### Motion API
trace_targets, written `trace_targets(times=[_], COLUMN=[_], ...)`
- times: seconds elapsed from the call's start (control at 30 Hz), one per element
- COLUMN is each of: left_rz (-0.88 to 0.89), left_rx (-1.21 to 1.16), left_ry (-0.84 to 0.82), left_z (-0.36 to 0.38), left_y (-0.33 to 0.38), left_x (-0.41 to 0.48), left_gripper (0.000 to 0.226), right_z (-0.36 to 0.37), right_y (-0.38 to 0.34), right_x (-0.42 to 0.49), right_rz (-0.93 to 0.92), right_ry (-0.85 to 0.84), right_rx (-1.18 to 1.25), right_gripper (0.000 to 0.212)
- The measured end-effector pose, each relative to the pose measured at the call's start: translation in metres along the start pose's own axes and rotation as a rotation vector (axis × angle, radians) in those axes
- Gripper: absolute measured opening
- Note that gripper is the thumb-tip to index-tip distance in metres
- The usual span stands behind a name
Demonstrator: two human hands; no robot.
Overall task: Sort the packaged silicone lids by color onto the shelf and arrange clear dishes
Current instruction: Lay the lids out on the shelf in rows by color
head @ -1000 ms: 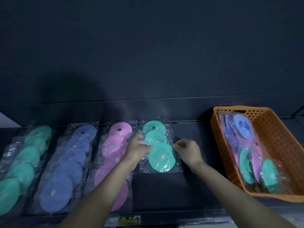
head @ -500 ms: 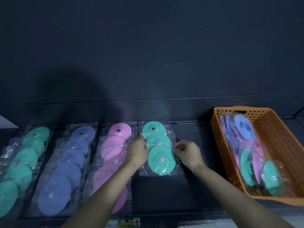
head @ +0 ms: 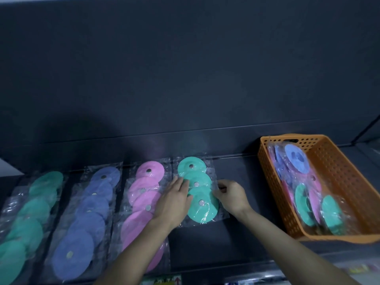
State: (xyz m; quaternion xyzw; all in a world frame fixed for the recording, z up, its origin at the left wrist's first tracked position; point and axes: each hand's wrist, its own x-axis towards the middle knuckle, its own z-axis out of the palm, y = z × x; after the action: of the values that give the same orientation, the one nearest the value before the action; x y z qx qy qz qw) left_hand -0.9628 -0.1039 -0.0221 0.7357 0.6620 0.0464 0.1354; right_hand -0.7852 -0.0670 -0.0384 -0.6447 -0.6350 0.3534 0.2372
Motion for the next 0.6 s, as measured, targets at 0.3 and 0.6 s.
trace_targets(times=[0.3, 0.6], left_rz=[0.179, 0.323], left_rx=[-0.134, -0.142], left_ry=[0.023, 0.087], left_z=[-0.011, -0.018], left_y=[0.013, 0.061], left_x=[-0.007, -0.002], left_gripper=[0.056, 0.045], right_z=[-0.033, -0.088], right_y=[-0.012, -0.015], right_x=[-0.037, -0.075], right_rz=[-0.016, -0.164], right_ry=[0.173, 0.358], right_rx=[-0.079, -0.221], right_gripper=[0.024, 0.027])
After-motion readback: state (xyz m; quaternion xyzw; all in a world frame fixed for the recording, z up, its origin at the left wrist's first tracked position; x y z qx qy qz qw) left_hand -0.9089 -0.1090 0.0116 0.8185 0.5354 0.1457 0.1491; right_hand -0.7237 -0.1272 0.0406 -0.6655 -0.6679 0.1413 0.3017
